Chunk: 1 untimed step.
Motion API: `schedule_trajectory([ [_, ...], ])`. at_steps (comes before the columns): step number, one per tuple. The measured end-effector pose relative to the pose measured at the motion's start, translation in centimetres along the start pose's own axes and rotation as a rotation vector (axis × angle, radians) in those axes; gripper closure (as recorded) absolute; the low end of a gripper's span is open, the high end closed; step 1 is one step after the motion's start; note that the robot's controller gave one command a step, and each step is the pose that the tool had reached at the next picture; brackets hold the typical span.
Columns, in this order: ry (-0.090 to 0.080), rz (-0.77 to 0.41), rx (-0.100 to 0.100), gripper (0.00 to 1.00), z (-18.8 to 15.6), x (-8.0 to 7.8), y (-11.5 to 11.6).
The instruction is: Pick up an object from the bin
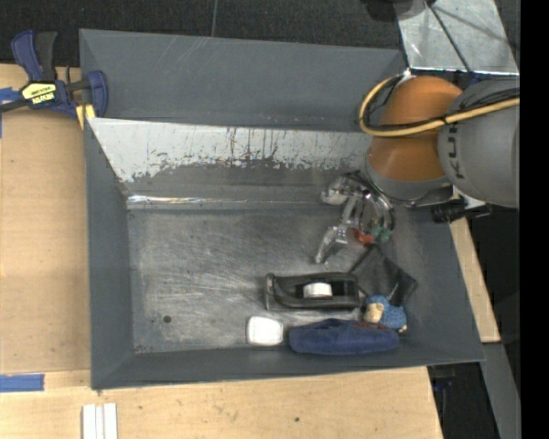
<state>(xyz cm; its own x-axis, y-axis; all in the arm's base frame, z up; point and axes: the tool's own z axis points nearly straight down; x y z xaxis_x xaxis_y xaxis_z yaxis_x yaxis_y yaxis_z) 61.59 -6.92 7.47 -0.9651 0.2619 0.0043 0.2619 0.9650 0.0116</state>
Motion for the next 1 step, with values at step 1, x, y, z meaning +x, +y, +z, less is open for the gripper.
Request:
schedule_trajectory([
  [1, -0.021, 0.004, 0.008, 0.0, -0.02, 4.71, -2.8],
])
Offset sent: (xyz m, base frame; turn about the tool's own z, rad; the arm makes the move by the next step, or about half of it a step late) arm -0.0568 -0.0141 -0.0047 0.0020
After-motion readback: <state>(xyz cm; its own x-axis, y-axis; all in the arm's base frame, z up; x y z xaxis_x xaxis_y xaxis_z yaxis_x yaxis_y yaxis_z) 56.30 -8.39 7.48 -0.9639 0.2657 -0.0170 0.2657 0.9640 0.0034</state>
